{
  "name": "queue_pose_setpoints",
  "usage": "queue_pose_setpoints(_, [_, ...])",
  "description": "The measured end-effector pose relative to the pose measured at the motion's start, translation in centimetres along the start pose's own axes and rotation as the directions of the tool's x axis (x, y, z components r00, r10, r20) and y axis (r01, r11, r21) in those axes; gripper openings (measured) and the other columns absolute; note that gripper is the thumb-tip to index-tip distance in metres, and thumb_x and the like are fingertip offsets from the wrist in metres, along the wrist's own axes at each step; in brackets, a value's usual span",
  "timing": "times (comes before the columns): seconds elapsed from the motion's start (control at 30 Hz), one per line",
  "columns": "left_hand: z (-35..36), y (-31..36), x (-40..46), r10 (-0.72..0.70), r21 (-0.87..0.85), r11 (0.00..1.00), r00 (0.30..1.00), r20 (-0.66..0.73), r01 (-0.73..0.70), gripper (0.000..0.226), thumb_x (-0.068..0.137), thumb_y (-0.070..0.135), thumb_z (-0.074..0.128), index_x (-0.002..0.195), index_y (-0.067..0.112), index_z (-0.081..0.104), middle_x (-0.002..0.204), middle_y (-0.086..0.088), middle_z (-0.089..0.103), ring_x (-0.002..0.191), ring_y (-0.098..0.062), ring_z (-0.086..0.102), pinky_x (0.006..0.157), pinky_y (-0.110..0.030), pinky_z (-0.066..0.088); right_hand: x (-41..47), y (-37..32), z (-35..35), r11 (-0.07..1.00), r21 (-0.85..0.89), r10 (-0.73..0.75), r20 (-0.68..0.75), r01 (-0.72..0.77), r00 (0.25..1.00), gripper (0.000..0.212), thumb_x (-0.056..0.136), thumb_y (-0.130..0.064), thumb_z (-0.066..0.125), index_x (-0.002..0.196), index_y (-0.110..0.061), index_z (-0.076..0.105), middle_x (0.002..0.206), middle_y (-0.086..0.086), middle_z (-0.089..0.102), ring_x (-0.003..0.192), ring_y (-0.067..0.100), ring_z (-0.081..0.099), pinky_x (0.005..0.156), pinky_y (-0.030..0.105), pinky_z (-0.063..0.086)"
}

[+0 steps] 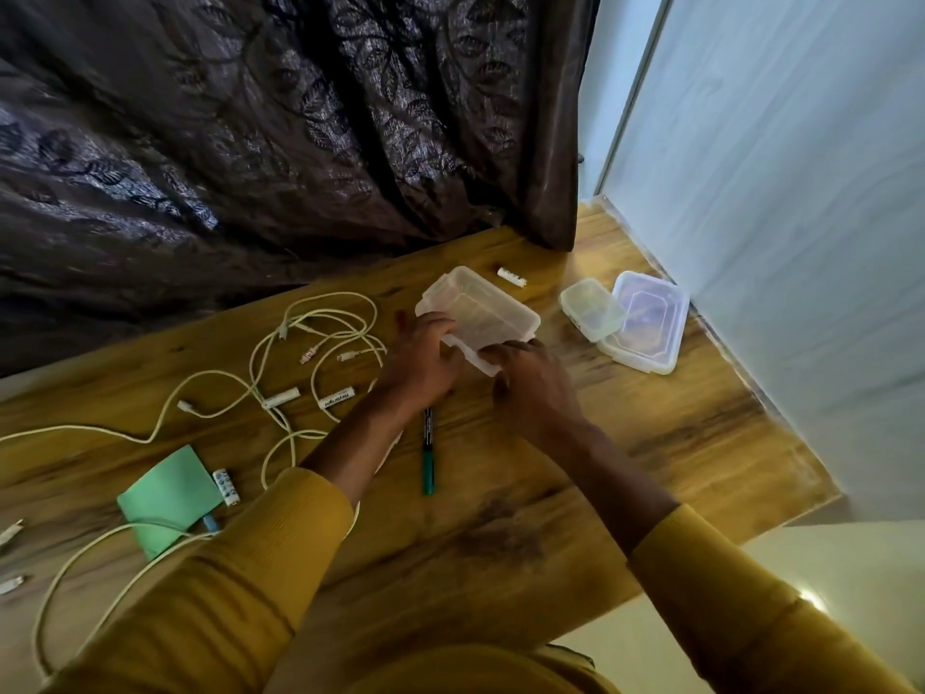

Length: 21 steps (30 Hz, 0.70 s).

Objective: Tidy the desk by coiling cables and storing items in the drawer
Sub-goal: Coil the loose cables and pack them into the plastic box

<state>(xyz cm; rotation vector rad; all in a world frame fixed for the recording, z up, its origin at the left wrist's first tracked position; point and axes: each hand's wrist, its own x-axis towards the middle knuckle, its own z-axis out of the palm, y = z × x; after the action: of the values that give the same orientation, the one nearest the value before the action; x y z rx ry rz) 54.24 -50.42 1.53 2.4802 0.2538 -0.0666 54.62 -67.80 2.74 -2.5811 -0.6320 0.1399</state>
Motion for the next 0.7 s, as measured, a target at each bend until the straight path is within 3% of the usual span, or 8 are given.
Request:
queue_pose_setpoints(0.3, [0.7, -0.7, 0.5, 0.018, -0.035, 0.999, 1.0, 0.022, -0.017, 0.036, 0.1, 0.022, 0.067, 0.135, 0.017, 0.066, 0.152, 0.002, 0.055, 0.143, -0.018, 0.047, 0.109, -0.024, 0.034, -0.6, -0.7, 0.3, 0.996, -0.022, -0.083, -0.033, 0.083, 0.996, 0.046, 0.086, -0.002, 0.072, 0.124, -0.026, 0.075, 0.128, -0.006, 0.073, 0.127, 0.024, 0.054, 0.103, 0.038, 0.048])
queue_pose_setpoints(0.43, [1.1, -1.0, 0.7, 0.007, -0.102, 0.995, 0.998, 0.068, 0.0, 0.035, 0.101, 0.022, 0.065, 0.135, 0.025, 0.065, 0.154, 0.008, 0.052, 0.145, -0.017, 0.044, 0.114, -0.031, 0.039, -0.9, -0.6, 0.5, 0.998, -0.023, -0.063, -0.05, 0.062, 0.997, 0.042, 0.086, -0.005, 0.074, 0.121, -0.029, 0.076, 0.126, -0.007, 0.074, 0.129, 0.022, 0.055, 0.108, 0.044, 0.046])
queue_pose_setpoints(0.7, [0.8, -0.6, -0.5, 0.059, -0.221, 0.974, 0.996, 0.074, -0.042, 0.038, 0.104, 0.015, 0.058, 0.14, 0.026, 0.063, 0.16, 0.007, 0.047, 0.148, -0.019, 0.044, 0.118, -0.045, 0.045, -1.2, -0.7, 0.1, 0.998, -0.014, -0.062, -0.077, 0.061, 0.995, 0.035, 0.084, -0.007, 0.078, 0.116, -0.024, 0.077, 0.121, -0.002, 0.076, 0.124, 0.025, 0.061, 0.1, 0.044, 0.054])
